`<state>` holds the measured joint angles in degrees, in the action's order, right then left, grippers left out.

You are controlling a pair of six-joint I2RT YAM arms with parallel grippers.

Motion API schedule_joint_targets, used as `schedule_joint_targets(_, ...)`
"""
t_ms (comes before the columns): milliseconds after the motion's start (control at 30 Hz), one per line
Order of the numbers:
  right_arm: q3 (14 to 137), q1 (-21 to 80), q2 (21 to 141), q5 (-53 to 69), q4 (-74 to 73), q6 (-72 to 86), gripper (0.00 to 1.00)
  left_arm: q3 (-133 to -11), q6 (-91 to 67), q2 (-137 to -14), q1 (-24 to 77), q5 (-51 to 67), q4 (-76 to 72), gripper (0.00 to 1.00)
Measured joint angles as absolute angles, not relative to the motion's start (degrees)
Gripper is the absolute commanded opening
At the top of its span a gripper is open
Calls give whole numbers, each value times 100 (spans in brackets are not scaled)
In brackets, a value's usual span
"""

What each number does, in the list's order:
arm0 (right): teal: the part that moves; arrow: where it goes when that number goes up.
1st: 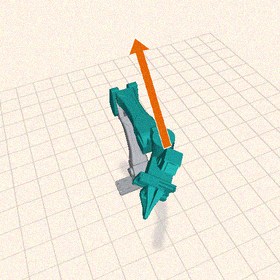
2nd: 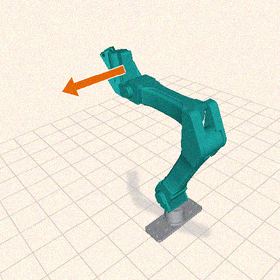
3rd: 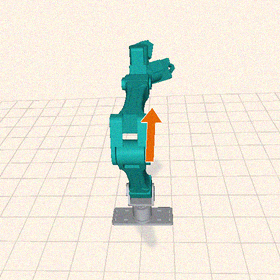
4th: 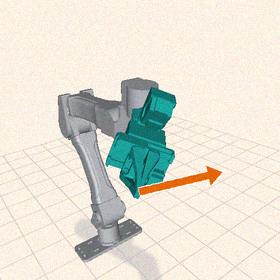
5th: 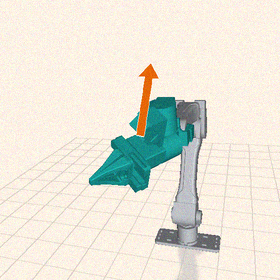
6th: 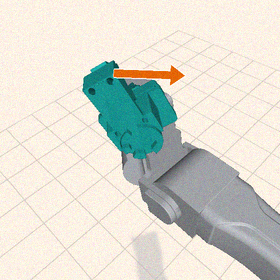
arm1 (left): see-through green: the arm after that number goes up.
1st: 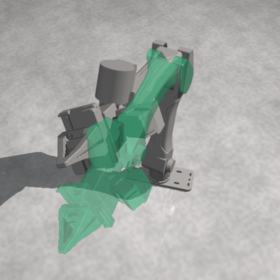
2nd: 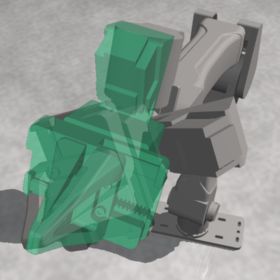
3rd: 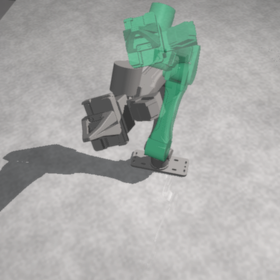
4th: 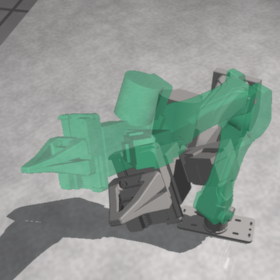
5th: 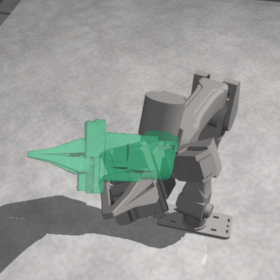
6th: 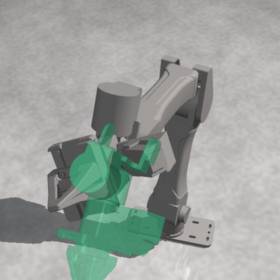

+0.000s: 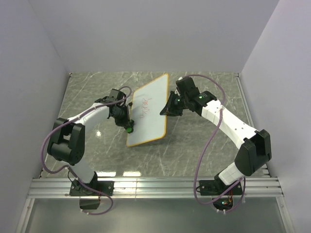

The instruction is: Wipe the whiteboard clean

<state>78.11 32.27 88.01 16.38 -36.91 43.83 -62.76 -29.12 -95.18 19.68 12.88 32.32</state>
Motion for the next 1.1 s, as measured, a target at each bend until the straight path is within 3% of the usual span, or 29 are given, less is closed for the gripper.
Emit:
schedule_joint_targets(367, 7813, 3212, 8812, 1653, -3675, 4447, 0, -7393, -2987, -9810, 2423, 1170, 3850, 0)
schedule_joint_targets(733, 7693, 3107, 8831, 1699, -3677, 4604, 0, -9129, -3424, -10318, 2976, 2134, 3627, 0)
schedule_joint_targets(933, 7616, 3048, 8827, 1656, -3732, 4689, 0, -9196, -3514, -10580, 2873, 2534, 3542, 0)
schedule_joint_targets(1100, 7607, 3048, 8823, 1623, -3778, 4685, 0, -8499, -3597, -10510, 2506, 2932, 2847, 0)
